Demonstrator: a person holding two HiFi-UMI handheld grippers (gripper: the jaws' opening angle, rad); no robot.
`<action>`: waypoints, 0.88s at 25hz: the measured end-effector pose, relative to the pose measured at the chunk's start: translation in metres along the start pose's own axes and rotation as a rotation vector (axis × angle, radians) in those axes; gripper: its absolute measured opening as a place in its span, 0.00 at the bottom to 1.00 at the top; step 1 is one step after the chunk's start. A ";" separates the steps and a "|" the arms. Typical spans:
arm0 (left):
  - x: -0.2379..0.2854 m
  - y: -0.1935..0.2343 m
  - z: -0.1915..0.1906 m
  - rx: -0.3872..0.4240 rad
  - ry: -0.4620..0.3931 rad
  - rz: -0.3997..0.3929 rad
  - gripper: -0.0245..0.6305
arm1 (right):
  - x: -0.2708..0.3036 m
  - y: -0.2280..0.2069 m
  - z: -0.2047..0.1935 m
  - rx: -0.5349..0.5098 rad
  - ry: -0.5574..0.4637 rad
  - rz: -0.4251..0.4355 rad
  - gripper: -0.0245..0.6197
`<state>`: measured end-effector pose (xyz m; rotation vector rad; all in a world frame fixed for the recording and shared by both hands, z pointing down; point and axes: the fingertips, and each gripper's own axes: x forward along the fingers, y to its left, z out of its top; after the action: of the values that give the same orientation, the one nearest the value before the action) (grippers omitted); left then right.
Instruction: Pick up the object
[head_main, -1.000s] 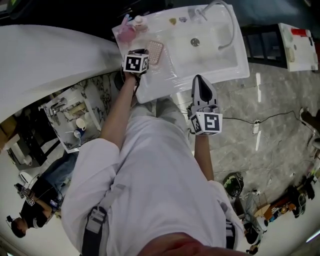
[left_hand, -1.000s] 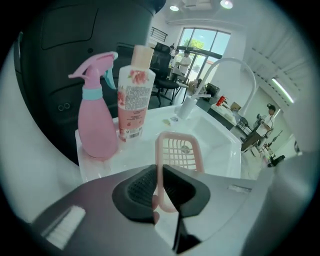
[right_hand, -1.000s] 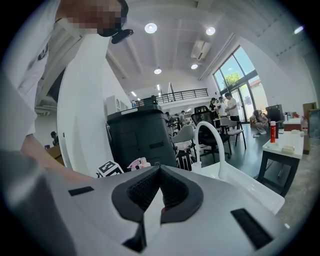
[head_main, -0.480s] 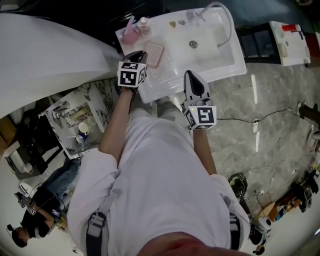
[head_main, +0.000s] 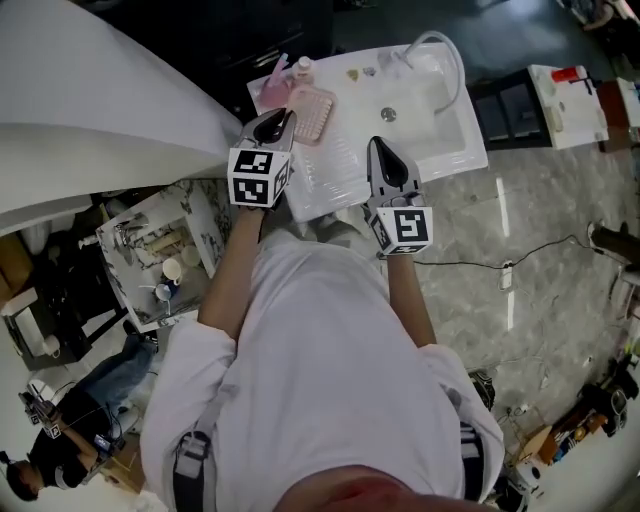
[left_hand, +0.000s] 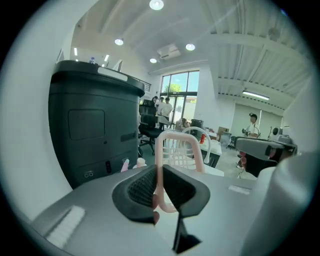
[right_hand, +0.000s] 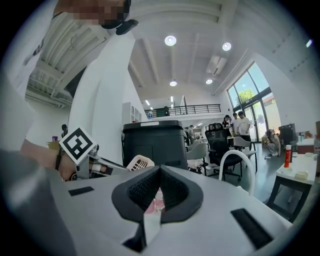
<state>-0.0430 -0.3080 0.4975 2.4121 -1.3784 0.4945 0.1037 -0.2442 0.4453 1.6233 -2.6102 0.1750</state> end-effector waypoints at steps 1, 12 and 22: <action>-0.007 0.001 0.006 0.002 -0.022 0.005 0.10 | 0.002 0.001 0.004 -0.007 -0.011 0.002 0.04; -0.066 -0.004 0.063 0.067 -0.226 0.051 0.10 | 0.014 0.007 0.042 -0.079 -0.081 0.038 0.04; -0.107 -0.002 0.094 0.103 -0.358 0.094 0.10 | 0.025 0.021 0.078 -0.162 -0.166 0.074 0.04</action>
<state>-0.0793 -0.2671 0.3656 2.6220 -1.6526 0.1603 0.0739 -0.2675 0.3699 1.5512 -2.7235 -0.1708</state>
